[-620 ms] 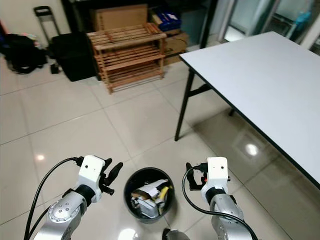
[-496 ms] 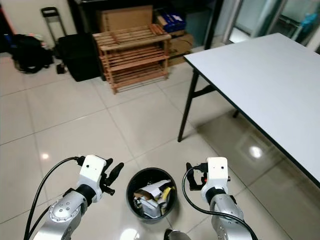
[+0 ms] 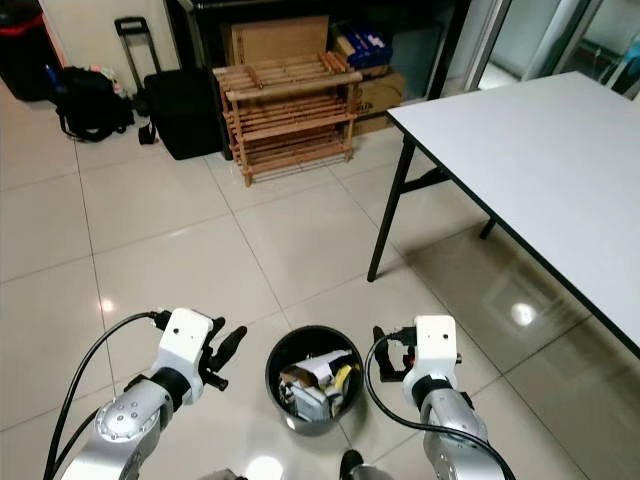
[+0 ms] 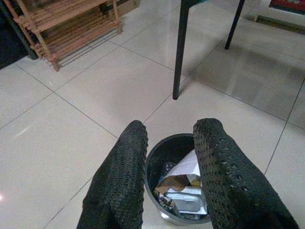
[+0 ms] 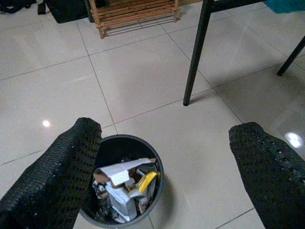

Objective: Picking trash to rubbish bin

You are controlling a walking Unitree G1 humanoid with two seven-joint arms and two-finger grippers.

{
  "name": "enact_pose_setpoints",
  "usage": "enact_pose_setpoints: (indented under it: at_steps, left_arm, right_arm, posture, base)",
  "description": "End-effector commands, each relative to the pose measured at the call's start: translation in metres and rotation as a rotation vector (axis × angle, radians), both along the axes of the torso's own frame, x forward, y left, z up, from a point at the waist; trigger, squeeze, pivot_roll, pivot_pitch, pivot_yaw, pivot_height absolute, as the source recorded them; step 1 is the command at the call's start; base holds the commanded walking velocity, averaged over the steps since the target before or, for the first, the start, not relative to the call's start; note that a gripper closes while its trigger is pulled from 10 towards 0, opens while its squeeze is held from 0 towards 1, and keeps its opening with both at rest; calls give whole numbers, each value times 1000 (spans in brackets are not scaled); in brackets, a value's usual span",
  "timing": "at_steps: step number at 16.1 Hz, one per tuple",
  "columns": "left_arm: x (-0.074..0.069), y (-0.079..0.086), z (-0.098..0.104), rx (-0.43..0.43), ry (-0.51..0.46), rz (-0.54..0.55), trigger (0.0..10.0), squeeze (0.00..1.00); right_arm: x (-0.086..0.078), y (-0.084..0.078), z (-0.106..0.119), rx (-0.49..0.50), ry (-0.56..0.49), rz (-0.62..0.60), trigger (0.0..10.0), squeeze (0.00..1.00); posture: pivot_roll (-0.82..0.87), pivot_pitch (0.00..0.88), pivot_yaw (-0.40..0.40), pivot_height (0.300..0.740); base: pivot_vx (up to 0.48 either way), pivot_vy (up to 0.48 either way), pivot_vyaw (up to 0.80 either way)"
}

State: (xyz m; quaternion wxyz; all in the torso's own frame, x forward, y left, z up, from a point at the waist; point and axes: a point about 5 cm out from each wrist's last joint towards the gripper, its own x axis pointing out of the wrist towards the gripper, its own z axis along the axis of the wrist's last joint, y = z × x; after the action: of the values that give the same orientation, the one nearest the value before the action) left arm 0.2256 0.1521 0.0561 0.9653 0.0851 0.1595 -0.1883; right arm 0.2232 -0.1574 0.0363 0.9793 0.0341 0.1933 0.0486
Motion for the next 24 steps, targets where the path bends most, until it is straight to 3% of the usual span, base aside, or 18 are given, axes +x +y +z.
enact_pose_setpoints:
  at_steps: [1,5,9,12,14,15,19,24]
  left_arm:
    - [-1,-4,2,4,-3,-18,10000,0]
    - [0,-2,4,9,-7,-15,10000,0]
    - [7,2,20,-2,-62,-10,10000,0]
    - [18,0,45,-65,-151,25,10000,0]
    - [28,-3,70,-131,-231,63,10000,0]
    - [30,-3,77,-118,-259,75,10000,0]
    - [36,2,95,-97,-318,130,10000,0]
    - [41,9,110,-74,-369,146,10000,0]
  right_arm:
    - [1,-3,2,-19,-12,-5,10000,0]
    - [3,-2,9,-24,-51,3,10000,0]
    - [9,-2,35,-20,-181,-14,10000,0]
    - [16,-8,57,-26,-294,-89,10000,0]
    - [24,-22,79,-44,-391,-205,10000,0]
    - [26,-28,86,-56,-419,-246,10000,0]
    - [30,-37,97,-66,-439,-303,10000,0]
    - [37,-13,92,-51,-348,-158,10000,0]
  posture:
    - [-1,56,-25,740]
    - [0,52,-28,740]
    - [0,46,-28,740]
    - [-2,42,-26,740]
    - [-2,39,-26,740]
    - [-4,37,-25,740]
    - [2,28,-26,740]
    - [6,31,-29,740]
  base:
    - [-296,0,0]
    - [-300,0,0]
    - [-292,0,0]
    - [-92,0,-421]
    - [0,0,-800]
    - [0,0,-800]
    - [0,0,-800]
    - [182,0,-800]
